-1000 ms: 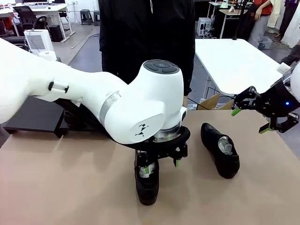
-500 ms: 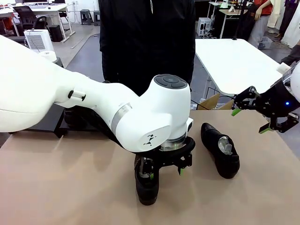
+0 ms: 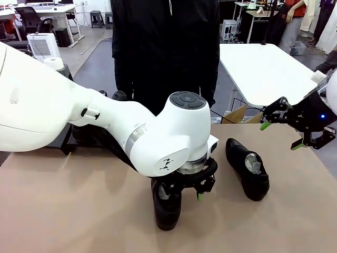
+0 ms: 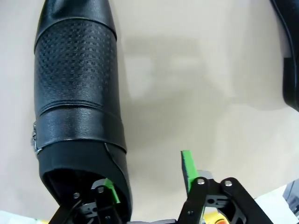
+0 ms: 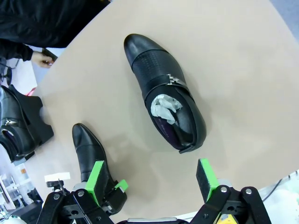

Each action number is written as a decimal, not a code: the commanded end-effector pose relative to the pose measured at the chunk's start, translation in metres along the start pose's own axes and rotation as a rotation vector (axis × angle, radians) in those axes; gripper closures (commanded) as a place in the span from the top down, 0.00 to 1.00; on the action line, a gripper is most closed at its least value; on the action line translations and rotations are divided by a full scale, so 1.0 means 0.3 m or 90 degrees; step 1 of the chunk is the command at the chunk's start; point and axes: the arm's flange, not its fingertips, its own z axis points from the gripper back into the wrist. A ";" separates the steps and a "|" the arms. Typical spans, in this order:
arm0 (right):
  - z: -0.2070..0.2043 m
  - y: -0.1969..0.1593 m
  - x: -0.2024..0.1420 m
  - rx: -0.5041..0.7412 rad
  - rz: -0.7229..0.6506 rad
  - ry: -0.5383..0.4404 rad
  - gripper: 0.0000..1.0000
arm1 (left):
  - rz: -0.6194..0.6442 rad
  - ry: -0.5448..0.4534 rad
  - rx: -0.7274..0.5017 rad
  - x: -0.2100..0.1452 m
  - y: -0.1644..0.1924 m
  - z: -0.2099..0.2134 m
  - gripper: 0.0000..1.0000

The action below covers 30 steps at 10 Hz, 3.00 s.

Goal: Organize the shoes by placing them on the stand.
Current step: Place the Shoe from the middle of the table onto the Shoes Stand.

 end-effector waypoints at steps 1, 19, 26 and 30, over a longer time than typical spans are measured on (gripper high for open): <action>0.003 -0.002 0.005 0.004 0.005 0.003 1.00 | -0.010 -0.014 0.013 -0.009 0.008 -0.019 0.14; 0.003 -0.002 0.005 0.004 0.005 0.003 1.00 | -0.077 -0.164 -0.014 0.107 0.357 0.643 0.00; 0.003 -0.002 0.005 0.004 0.005 0.003 1.00 | -0.016 -0.253 0.039 0.211 0.494 0.748 0.00; 0.003 -0.002 0.005 0.004 0.005 0.003 1.00 | -0.056 -0.302 0.071 0.393 0.807 0.793 0.00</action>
